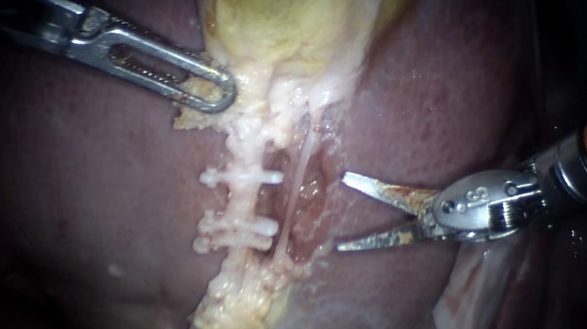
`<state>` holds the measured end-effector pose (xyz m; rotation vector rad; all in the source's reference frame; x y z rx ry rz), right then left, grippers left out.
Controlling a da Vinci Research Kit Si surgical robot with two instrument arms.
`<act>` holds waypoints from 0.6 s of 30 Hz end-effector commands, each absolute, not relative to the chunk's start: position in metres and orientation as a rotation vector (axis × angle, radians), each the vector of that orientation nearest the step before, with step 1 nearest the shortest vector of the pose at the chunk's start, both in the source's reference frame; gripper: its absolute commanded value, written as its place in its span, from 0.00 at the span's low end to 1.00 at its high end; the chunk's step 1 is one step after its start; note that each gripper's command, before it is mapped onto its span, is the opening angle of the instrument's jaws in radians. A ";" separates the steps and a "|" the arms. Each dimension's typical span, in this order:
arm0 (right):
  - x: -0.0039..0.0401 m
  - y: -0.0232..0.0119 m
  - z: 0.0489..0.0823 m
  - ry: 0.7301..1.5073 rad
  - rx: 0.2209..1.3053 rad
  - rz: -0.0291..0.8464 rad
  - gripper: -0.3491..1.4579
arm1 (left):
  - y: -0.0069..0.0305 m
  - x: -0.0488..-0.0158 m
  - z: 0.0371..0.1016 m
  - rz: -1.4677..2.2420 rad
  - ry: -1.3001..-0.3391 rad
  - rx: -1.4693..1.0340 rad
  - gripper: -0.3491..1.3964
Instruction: Go to the cutting position left tube
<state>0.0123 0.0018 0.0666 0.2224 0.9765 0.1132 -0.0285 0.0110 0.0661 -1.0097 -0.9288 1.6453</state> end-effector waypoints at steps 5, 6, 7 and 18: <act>0.0125 0.0018 0.0665 0.980 0.228 0.111 0.98 | 0.0117 -0.0275 0.0636 1.641 -0.946 -1.002 0.00; 0.0125 0.0018 0.0665 0.981 0.230 0.110 0.98 | 0.0122 -0.0270 0.0625 1.622 -0.955 -1.011 0.00; 0.0125 0.0018 0.0665 0.981 0.230 0.110 0.98 | 0.0126 -0.0265 0.0615 1.618 -0.949 -1.028 0.00; 0.0131 0.0017 0.0662 0.995 0.257 0.098 0.98 | 0.0140 -0.0244 0.0583 1.611 -0.912 -1.072 0.00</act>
